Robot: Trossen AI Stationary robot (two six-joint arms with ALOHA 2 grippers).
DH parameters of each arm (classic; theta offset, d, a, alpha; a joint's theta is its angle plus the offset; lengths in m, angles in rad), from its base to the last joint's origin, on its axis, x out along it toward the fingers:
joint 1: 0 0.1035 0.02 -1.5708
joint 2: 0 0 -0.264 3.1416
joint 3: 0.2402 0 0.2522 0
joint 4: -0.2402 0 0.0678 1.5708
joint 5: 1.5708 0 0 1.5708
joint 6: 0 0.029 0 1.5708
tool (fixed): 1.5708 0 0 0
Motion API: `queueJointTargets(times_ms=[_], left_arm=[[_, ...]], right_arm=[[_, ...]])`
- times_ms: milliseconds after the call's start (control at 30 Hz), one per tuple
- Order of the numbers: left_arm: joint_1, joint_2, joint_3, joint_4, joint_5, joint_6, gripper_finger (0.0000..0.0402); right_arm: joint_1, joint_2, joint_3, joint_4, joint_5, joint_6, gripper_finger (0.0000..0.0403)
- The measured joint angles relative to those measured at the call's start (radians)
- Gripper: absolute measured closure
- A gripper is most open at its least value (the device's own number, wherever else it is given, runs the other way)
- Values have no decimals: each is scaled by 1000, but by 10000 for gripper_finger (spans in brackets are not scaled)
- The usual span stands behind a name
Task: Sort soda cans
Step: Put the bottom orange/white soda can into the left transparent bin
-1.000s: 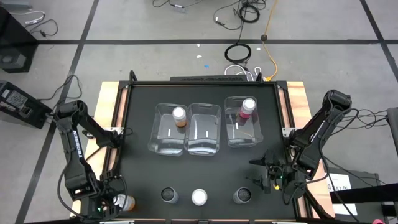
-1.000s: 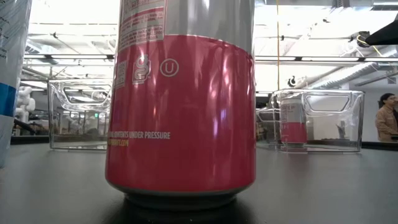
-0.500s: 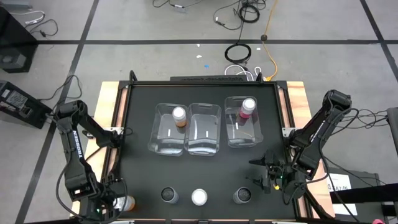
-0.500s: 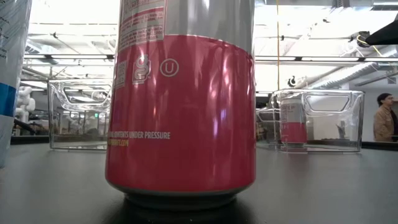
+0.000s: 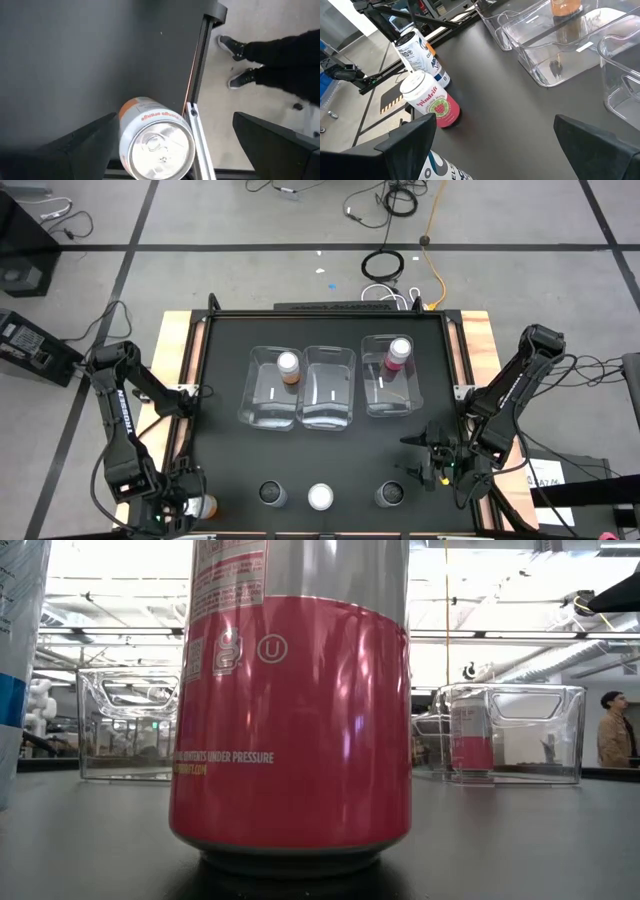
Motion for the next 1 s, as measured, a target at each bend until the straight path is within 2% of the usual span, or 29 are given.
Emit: queueJointTargets(times_ms=[300,533,1000], left_arm=[[0,0,0,-87,-2,40,2],[-4,29,0,-43,-1,34,2],[-6,139,0,-50,132,33,2]], right_arm=[[0,0,0,-1,6,-25,7],[0,0,0,-2,6,-36,7],[0,0,0,-2,5,-35,7]])
